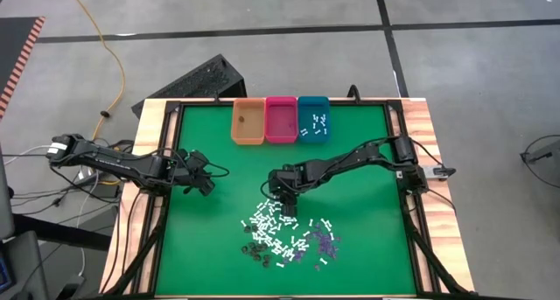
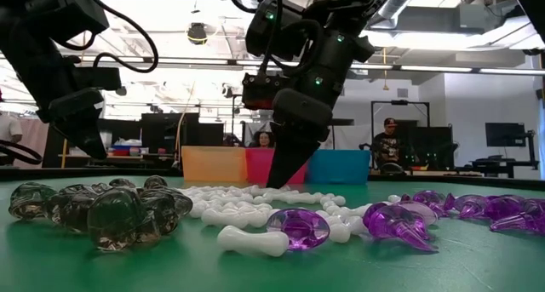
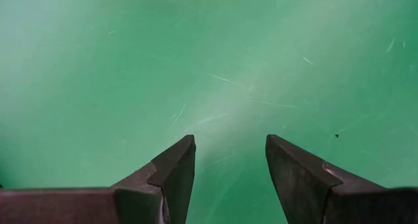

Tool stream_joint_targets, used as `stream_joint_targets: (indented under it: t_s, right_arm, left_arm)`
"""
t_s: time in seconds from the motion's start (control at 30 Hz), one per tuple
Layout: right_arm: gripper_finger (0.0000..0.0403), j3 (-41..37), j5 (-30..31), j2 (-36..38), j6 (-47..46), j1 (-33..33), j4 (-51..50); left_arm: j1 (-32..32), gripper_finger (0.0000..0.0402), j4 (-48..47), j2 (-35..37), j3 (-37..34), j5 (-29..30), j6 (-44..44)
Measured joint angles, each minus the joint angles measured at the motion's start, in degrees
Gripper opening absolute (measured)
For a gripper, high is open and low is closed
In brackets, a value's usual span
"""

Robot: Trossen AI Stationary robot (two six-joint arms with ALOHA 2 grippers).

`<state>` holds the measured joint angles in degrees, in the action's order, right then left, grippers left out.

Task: Sort Halloween decoration
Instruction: Put the white bone toy into the blue bin

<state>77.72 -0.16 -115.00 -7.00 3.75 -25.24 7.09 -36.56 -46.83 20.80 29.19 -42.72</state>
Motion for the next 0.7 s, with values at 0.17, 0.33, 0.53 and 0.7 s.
stream_joint_targets:
  t_s: [0.17,0.33,0.53,0.7]
  right_arm:
    - [0.0152,0.5,0.0,0.0,0.0,0.0,-2.9]
    - [0.0152,0.5,0.1,0.9,-1.5,0.0,-3.4]
    - [0.0152,0.4,1.6,5.0,-7.8,-0.6,-5.4]
    - [0.0152,0.4,3.3,7.2,-14.2,-0.6,-7.6]
  left_arm:
    - [0.0,0.0179,0.0,0.0,0.0,-0.2,0.0]
    - [0.0,0.0179,0.0,0.0,0.0,-0.2,0.4]
    - [0.0,0.0179,0.0,0.0,0.0,-0.3,0.4]
    - [0.0,0.0179,0.1,0.0,0.0,0.0,0.5]
